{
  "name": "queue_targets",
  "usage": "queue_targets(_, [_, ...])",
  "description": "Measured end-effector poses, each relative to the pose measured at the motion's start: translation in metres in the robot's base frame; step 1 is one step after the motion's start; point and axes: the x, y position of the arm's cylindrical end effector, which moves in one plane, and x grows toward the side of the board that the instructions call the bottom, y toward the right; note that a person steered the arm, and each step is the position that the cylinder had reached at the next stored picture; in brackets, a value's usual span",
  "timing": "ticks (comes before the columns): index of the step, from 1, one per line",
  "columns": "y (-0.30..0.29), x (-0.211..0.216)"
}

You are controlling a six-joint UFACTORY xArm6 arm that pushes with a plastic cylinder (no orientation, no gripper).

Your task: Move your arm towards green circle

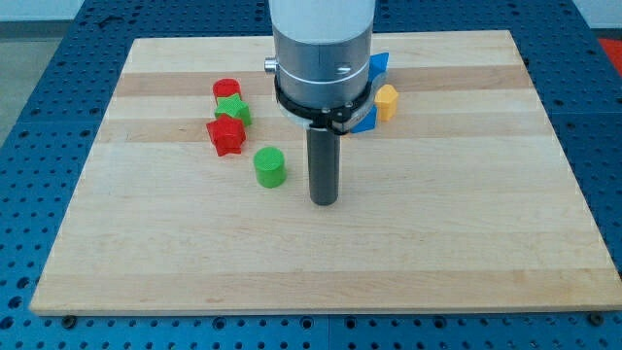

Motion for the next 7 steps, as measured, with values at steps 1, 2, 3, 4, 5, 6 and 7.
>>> queue_targets(1, [0.010,-0.024])
queue_targets(2, [0.016,-0.033])
queue_targets(3, [0.016,-0.033])
queue_targets(4, [0.012,-0.035])
queue_targets(5, [-0.017,-0.035])
queue_targets(6, [-0.049,-0.035])
queue_targets(7, [-0.080,-0.035])
